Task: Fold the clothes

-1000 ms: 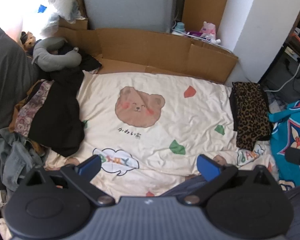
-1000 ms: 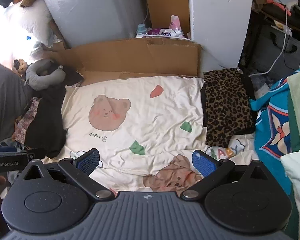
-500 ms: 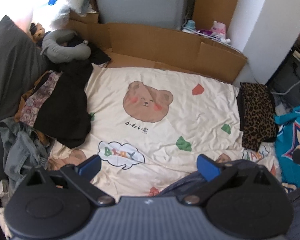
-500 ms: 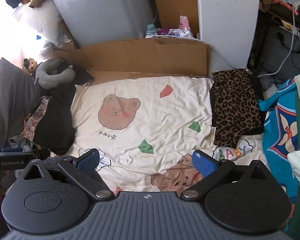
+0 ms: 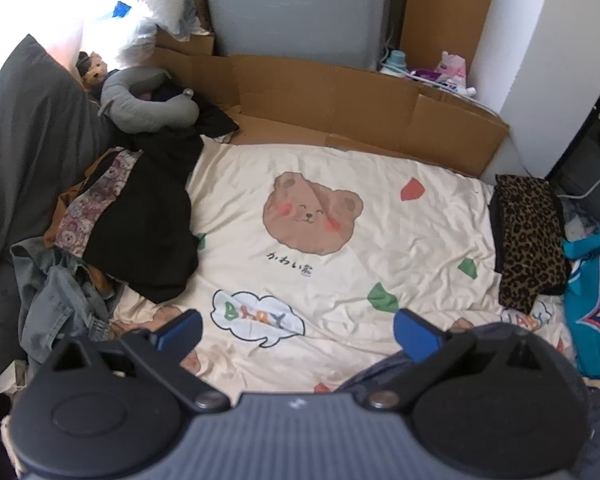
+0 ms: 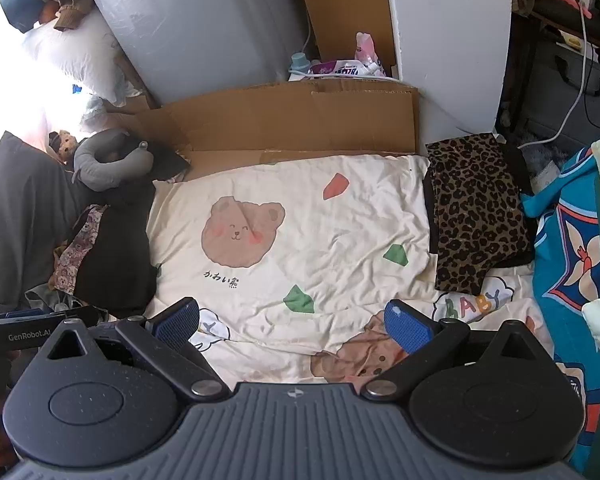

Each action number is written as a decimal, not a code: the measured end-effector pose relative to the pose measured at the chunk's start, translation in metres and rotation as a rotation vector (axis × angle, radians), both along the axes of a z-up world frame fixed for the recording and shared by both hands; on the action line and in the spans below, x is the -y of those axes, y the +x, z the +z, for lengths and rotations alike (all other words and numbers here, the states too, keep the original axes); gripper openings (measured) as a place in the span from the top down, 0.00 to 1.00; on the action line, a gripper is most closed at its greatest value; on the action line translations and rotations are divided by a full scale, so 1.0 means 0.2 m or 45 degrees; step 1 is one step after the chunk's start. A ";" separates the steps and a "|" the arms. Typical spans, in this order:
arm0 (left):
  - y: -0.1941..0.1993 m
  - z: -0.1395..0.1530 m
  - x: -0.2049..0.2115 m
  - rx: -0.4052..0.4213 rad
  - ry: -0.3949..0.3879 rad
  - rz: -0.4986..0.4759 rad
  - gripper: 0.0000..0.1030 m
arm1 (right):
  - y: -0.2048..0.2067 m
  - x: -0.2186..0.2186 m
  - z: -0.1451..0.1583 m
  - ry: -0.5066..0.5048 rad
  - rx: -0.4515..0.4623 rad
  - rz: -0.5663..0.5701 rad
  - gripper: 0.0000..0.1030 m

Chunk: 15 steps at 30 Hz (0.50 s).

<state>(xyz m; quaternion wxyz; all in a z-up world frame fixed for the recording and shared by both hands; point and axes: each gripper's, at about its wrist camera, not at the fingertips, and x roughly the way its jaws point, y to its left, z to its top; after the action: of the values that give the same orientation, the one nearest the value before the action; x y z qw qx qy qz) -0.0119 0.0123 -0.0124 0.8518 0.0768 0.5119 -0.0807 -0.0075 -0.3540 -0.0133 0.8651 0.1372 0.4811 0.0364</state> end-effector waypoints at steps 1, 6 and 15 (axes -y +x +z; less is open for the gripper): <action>0.00 0.00 0.00 0.000 0.003 0.003 0.00 | 0.00 0.00 0.00 -0.003 0.000 0.007 0.01; -0.01 0.00 0.00 0.016 0.019 0.012 0.00 | 0.01 -0.01 0.00 -0.016 -0.008 0.022 0.01; 0.00 -0.01 0.04 0.045 0.049 -0.002 0.00 | 0.01 0.00 -0.01 -0.025 -0.011 0.001 0.01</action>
<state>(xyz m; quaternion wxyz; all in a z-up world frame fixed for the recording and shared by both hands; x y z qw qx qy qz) -0.0123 0.0053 -0.0142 0.8591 0.0951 0.4980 -0.0702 -0.0060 -0.3532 -0.0153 0.8643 0.1288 0.4852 0.0314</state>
